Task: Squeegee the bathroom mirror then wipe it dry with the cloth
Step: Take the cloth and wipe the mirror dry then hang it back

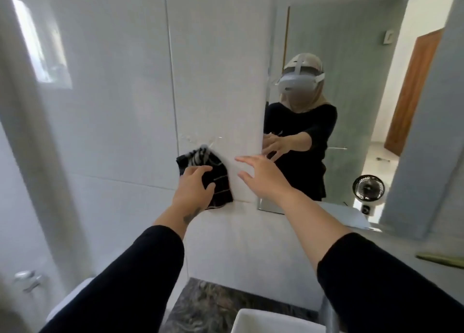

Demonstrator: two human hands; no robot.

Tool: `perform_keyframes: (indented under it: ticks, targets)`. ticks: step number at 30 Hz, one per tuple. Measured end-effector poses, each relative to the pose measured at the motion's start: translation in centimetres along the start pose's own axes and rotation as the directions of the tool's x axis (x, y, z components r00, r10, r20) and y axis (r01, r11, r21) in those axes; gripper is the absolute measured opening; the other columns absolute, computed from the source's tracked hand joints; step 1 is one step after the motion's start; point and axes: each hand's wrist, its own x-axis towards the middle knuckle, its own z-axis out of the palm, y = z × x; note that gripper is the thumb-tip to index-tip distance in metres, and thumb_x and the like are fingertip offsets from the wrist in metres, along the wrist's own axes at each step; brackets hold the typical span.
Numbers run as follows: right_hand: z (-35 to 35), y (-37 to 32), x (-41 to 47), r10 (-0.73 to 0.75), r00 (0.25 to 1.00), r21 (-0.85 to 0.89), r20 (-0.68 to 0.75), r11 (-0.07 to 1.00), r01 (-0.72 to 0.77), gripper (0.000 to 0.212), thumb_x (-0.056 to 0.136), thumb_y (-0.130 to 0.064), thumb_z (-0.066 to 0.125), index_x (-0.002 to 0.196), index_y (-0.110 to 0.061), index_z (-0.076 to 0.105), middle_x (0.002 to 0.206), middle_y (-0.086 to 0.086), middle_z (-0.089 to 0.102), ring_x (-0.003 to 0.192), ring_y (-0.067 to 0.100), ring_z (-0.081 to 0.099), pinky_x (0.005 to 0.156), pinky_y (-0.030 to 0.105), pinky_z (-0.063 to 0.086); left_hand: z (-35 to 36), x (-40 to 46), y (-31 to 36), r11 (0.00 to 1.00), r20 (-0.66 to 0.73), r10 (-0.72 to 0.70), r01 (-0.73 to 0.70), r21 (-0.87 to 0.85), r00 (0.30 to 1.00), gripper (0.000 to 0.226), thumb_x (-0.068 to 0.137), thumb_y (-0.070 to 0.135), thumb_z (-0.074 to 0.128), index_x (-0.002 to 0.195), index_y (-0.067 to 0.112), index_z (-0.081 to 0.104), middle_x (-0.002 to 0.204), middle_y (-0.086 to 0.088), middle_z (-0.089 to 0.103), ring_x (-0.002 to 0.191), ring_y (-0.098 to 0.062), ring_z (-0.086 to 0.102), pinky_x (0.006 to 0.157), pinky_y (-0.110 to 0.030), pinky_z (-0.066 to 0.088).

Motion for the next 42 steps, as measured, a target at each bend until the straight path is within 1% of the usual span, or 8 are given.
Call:
perform_keyframes:
  ticks: [5, 9, 14, 21, 25, 32, 37, 42]
  targets:
    - [5.4, -3.2, 5.0, -0.122, 0.992, -0.055, 0.036, 0.991, 0.124, 0.051, 0.099, -0.031, 0.046, 0.145, -0.042, 0.031, 0.155, 0.004, 0.022, 0.141, 0.024, 0.019, 0.112, 0.042, 0.031, -0.4, 2.4, -5.3, 0.994, -0.086, -0.097, 0.092, -0.061, 0.992, 0.061, 0.091, 0.026, 0.057, 0.145, 0.033, 0.03, 0.151, -0.005, 0.024, 0.138, -0.025, 0.029, 0.107, -0.039, 0.033]
    - [8.3, -4.0, 7.9, -0.145, 0.988, -0.172, -0.05, 0.976, 0.135, 0.053, 0.098, -0.033, 0.044, 0.146, -0.045, 0.025, 0.148, 0.001, 0.021, 0.13, 0.027, 0.027, 0.095, 0.046, 0.047, 1.1, 4.8, -7.5, 0.982, -0.069, -0.118, 0.106, -0.153, 0.991, 0.071, 0.091, 0.031, 0.057, 0.147, 0.041, 0.014, 0.153, -0.006, 0.02, 0.137, -0.024, 0.032, 0.106, -0.04, 0.037]
    - [11.1, -3.7, 10.0, -0.174, 0.972, -0.314, -0.158, 0.942, 0.117, 0.051, 0.099, -0.026, 0.044, 0.146, -0.038, 0.029, 0.139, 0.005, 0.027, 0.121, 0.029, 0.031, 0.089, 0.039, 0.048, 2.6, 7.1, -8.3, 0.965, -0.062, -0.079, 0.061, -0.253, 0.995, 0.075, 0.091, 0.027, 0.056, 0.148, 0.042, 0.008, 0.124, 0.003, 0.04, 0.101, -0.008, 0.044, 0.082, -0.024, 0.037]
    - [11.5, -3.5, 10.7, -0.156, 0.942, 0.121, -0.297, 0.972, 0.199, 0.036, 0.094, -0.009, 0.05, 0.127, -0.018, 0.06, 0.115, 0.01, 0.043, 0.104, 0.019, 0.038, 0.086, 0.022, 0.033, 1.3, 7.8, -7.6, 0.948, -0.201, 0.009, -0.072, -0.31, 0.979, 0.075, 0.086, 0.009, 0.062, 0.145, 0.037, 0.027, 0.112, 0.008, 0.046, 0.1, -0.004, 0.047, 0.081, -0.009, 0.037]
    - [8.2, -4.7, 10.2, -0.18, 0.869, 0.125, -0.462, 0.956, 0.265, 0.035, 0.094, -0.007, 0.053, 0.128, -0.013, 0.062, 0.114, 0.009, 0.046, 0.107, 0.022, 0.042, 0.094, 0.021, 0.036, -1.1, 7.7, -4.3, 0.939, -0.285, 0.11, -0.193, -0.285, 0.952, 0.075, 0.085, 0.007, 0.062, 0.145, 0.038, 0.028, 0.113, 0.009, 0.045, 0.093, 0.004, 0.047, 0.079, -0.005, 0.039]
    - [-2.7, -7.5, 8.5, -0.2, 0.681, 0.072, -0.704, 0.935, 0.348, 0.04, 0.096, -0.035, 0.049, 0.13, -0.017, 0.059, 0.123, 0.01, 0.051, 0.108, 0.024, 0.045, 0.095, 0.012, 0.023, -5.2, 6.7, 7.0, 0.812, -0.464, 0.302, -0.479, -0.332, 0.833, 0.073, 0.088, 0.001, 0.056, 0.145, 0.038, 0.028, 0.119, 0.011, 0.044, 0.104, 0.013, 0.047, 0.089, -0.011, 0.045]
    - [-10.8, -7.9, 7.6, -0.18, 0.62, 0.026, -0.763, 0.951, 0.307, 0.056, 0.09, -0.054, 0.029, 0.133, -0.028, 0.056, 0.126, 0.009, 0.045, 0.113, 0.027, 0.046, 0.099, 0.034, 0.038, -5.9, 5.8, 15.4, 0.734, -0.548, 0.427, -0.629, -0.255, 0.72, 0.072, 0.09, 0.001, 0.054, 0.147, 0.033, 0.024, 0.122, 0.008, 0.044, 0.101, 0.014, 0.046, 0.089, -0.007, 0.042]
    - [-17.4, -6.5, 7.9, -0.241, 0.556, -0.147, -0.796, 0.967, 0.209, 0.038, 0.095, -0.04, 0.043, 0.127, -0.03, 0.061, 0.118, 0.01, 0.044, 0.103, 0.03, 0.043, 0.09, 0.049, 0.041, -5.8, 6.4, 20.9, 0.676, -0.518, 0.471, -0.669, -0.308, 0.714, 0.078, 0.088, -0.001, 0.056, 0.149, 0.032, 0.02, 0.119, 0.007, 0.043, 0.097, 0.012, 0.047, 0.08, -0.007, 0.045]
